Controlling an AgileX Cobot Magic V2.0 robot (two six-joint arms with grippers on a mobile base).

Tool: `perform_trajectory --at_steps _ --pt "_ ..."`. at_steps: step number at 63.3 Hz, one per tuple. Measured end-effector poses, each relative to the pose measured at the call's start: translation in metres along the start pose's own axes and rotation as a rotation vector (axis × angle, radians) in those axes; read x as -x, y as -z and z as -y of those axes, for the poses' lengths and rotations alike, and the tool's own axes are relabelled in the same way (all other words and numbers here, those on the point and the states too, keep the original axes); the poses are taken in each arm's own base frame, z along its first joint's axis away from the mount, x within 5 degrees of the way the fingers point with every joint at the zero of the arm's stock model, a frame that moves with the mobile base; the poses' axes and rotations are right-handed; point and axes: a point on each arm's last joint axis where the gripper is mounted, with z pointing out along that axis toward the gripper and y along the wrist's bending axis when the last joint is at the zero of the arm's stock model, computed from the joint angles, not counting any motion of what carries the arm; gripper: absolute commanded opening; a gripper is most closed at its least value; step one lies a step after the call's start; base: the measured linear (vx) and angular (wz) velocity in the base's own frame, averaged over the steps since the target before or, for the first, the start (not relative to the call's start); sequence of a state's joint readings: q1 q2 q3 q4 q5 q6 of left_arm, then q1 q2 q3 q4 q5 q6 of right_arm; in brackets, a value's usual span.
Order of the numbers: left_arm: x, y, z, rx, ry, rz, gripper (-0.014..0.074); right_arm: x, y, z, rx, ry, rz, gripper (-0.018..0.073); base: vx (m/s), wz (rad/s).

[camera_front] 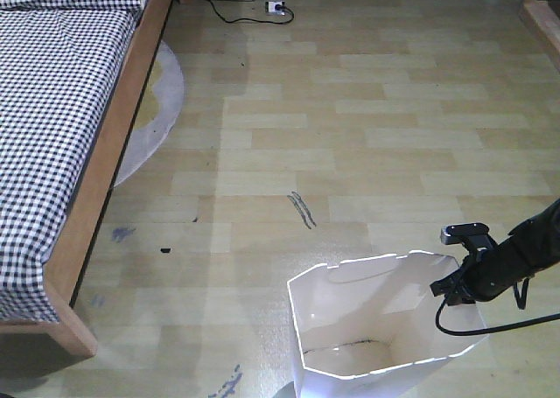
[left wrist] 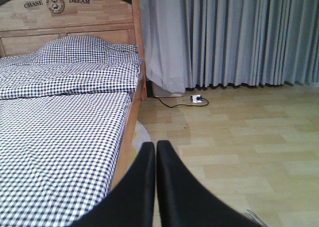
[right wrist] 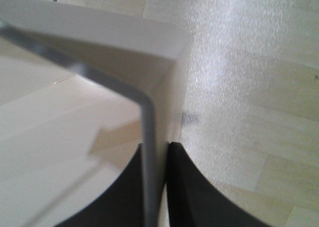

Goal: Move trash bin to bedside with robot
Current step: 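Carry the bin in the right gripper toward the bed and curtains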

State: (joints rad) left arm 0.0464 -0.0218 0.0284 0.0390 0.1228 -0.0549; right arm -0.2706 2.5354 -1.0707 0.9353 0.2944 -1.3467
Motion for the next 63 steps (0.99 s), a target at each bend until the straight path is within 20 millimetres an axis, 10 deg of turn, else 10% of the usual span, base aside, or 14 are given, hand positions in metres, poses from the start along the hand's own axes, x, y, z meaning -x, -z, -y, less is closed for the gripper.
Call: perform_trajectory --at_steps 63 --pt "0.0 0.0 0.0 0.0 0.0 0.0 -0.0006 0.0 0.0 0.0001 -0.001 -0.001 0.0 -0.0005 0.32 0.0"
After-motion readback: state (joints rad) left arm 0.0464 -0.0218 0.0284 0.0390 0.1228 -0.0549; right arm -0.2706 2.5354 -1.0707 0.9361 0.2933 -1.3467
